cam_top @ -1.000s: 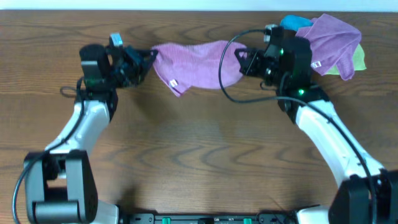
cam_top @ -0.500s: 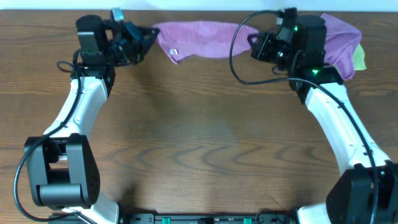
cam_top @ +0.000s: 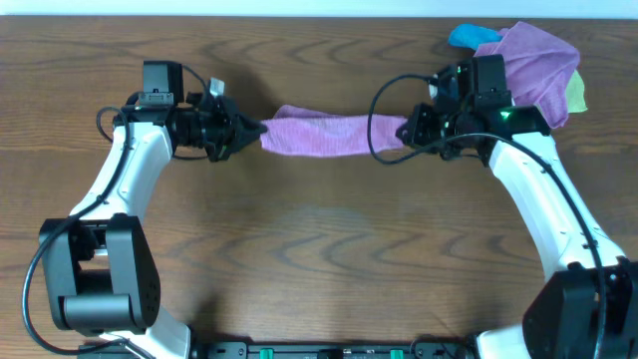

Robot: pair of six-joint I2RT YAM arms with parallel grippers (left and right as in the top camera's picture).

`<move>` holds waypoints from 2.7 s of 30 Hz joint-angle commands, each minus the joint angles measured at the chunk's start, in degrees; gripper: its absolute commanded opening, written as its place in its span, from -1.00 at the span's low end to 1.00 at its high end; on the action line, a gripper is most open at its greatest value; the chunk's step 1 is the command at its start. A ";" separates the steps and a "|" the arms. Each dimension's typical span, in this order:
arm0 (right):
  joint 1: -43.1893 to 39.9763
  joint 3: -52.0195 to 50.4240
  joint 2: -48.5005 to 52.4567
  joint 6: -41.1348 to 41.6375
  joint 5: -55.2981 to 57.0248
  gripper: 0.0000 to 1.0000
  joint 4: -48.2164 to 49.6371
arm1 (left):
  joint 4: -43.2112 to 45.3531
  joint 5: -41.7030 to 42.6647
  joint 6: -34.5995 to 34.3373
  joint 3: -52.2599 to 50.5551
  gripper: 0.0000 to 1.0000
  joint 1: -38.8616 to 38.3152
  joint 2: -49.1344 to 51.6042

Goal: Fold the cloth

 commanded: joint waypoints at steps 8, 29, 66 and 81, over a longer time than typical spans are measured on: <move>-0.37 0.44 0.20 -7.93 -0.96 -0.97 -12.98 | -19.08 0.00 21.86 0.55 -0.88 -0.17 0.61; 0.76 -17.81 -9.18 -15.54 -0.28 -0.97 -10.23 | -25.70 -8.96 33.51 -12.28 -0.88 -0.20 0.48; 0.76 -29.66 -9.62 -3.43 7.67 -0.97 31.08 | 22.91 -9.75 -6.01 -20.39 -0.88 -2.67 -4.98; 0.76 -29.66 -0.81 -3.26 8.92 -0.97 42.27 | 31.41 -25.42 -10.25 -20.39 -0.89 -7.41 -3.69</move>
